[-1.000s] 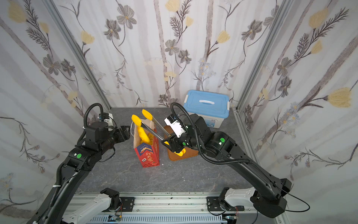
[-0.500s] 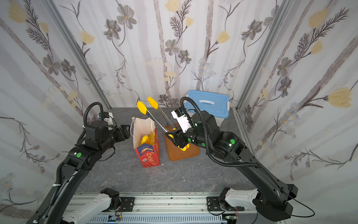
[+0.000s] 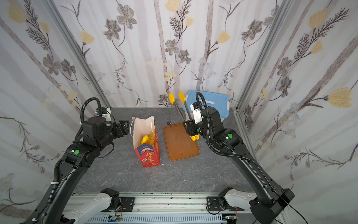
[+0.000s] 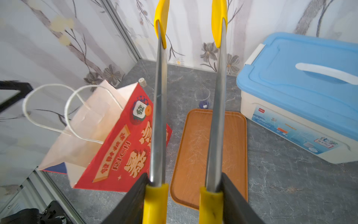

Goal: Pack bread into a paper bag
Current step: Place the clamp on the plate.

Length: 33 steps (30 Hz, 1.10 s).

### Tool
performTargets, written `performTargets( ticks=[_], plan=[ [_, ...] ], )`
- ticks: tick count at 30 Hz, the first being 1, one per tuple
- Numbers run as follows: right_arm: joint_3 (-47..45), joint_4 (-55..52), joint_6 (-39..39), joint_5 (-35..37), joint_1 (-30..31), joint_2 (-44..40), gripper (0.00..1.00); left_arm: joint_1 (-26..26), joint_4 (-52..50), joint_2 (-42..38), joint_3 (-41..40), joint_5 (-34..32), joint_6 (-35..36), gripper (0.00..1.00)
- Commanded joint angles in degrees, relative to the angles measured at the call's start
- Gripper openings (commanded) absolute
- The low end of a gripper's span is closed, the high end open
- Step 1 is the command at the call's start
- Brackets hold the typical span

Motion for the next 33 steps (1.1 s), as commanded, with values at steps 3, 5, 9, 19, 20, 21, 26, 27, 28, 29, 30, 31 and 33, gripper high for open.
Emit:
performTargets(
  ticks=[3, 5, 9, 19, 20, 21, 26, 27, 28, 29, 30, 31, 33],
  plan=[
    [-5.88, 11.39, 1.53, 2.70, -0.90, 3.39, 0.56, 0.15, 0.56, 0.54, 0.97, -2.26, 1.22, 0.84],
    [-8.58, 14.75, 1.85, 3.10, -1.07, 5.67, 0.56, 0.15, 0.34, 1.13, -0.13, -1.82, 0.17, 0.84],
    [-14.11, 21.92, 2.38, 3.73, -1.12, 10.12, 0.56, 0.15, 1.38, -0.89, -4.34, -2.88, -1.43, 0.85],
    [-21.65, 32.02, 4.13, 2.66, -0.96, 19.94, 0.56, 0.24, 0.60, -4.53, -8.24, -5.66, -2.17, 0.86],
    [-22.08, 32.88, 4.40, 2.53, -0.79, 20.77, 0.56, 0.24, 0.71, -4.46, -8.58, -5.56, -2.33, 0.86],
    [-22.45, 33.88, 4.53, 2.52, -0.78, 21.60, 0.56, 0.24, 0.86, -4.38, -8.88, -5.36, -2.53, 0.85],
    [-21.93, 37.42, 4.19, 2.40, -0.78, 26.87, 0.56, 0.24, 1.19, -4.10, -9.91, -5.16, -2.65, 0.85],
    [-21.50, 37.71, 4.17, 2.35, -0.75, 27.88, 0.57, 0.24, 1.17, -4.11, -9.96, -5.12, -2.69, 0.86],
    [-21.23, 37.98, 4.18, 2.27, -0.80, 28.84, 0.57, 0.24, 1.08, -4.13, -9.95, -5.24, -2.69, 0.86],
    [-21.04, 38.43, 4.18, 2.11, -0.76, 29.75, 0.57, 0.25, 1.04, -4.21, -9.95, -5.24, -2.57, 0.86],
    [-20.86, 38.68, 4.35, 2.00, -0.80, 30.66, 0.57, 0.29, 0.96, -4.36, -10.00, -5.37, -2.48, 0.86],
    [-20.84, 38.98, 4.44, 1.92, -0.78, 31.24, 0.57, 0.25, 0.79, -4.49, -10.04, -5.58, -2.50, 0.86],
    [-20.91, 39.39, 4.78, 1.69, -0.80, 32.40, 0.58, 0.27, 0.73, -4.69, -10.14, -5.74, -2.39, 0.86]
  ],
)
